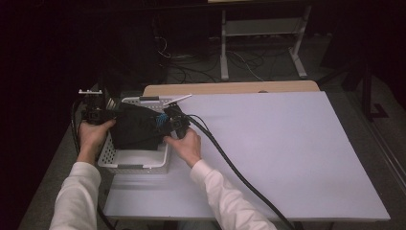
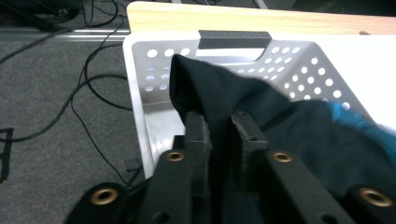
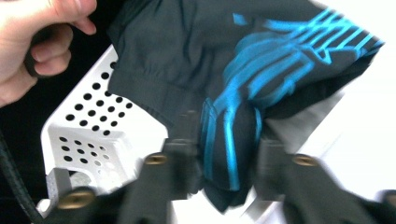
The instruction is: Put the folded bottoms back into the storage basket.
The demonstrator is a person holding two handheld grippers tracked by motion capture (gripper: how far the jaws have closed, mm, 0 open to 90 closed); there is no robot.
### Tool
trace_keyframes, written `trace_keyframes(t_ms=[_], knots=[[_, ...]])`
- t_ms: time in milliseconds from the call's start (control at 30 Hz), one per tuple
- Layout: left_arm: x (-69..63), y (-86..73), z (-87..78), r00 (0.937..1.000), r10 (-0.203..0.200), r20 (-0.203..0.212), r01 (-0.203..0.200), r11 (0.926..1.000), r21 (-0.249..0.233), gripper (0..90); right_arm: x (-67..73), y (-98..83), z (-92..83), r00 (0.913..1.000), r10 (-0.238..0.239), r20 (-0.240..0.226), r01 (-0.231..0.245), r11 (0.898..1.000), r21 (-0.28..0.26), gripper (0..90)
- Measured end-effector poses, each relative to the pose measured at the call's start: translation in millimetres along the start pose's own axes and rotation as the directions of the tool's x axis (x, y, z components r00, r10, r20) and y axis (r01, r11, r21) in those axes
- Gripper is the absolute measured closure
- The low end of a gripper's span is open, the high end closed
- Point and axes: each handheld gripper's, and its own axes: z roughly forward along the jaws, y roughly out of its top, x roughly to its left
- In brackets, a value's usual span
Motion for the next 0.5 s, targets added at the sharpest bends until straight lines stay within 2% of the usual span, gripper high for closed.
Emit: trace_keyframes(t_ms=[100,167,300,367,433,500], knots=[[1.7,-1.2,-1.6,0.9992,-0.031,0.025,0.032,0.9994,-0.013,58.4,1.4,2.8,-6.8,0.9999,-0.014,0.008,0.014,1.0,-0.025,47.9],[0.9,-1.6,-2.3,0.999,-0.034,0.03,0.035,0.9993,-0.017,50.8,1.5,5.5,-13.2,0.9994,-0.032,0.015,0.033,0.999,-0.042,44.7],[-2.0,-1.3,-6.1,0.9974,-0.04,0.059,0.044,0.9969,-0.065,38.2,-4.5,11.4,-24.9,0.9989,-0.045,0.016,0.046,0.997,-0.058,35.9],[-4.9,-0.5,-7.5,0.9967,-0.04,0.071,0.046,0.995,-0.088,31.6,-8.2,14.1,-30.3,0.9981,-0.059,0.017,0.06,0.996,-0.063,28.9],[-7.8,0.3,-7.3,0.9954,-0.031,0.091,0.039,0.9953,-0.089,25.8,-11.7,16.3,-35.4,0.9971,-0.074,0.017,0.075,0.995,-0.068,23.2],[-12.5,0.4,-6.4,0.9953,-0.004,0.097,0.013,0.9958,-0.09,22.2,-14.6,18.0,-40.2,0.9957,-0.091,0.019,0.092,0.994,-0.066,14.6]])
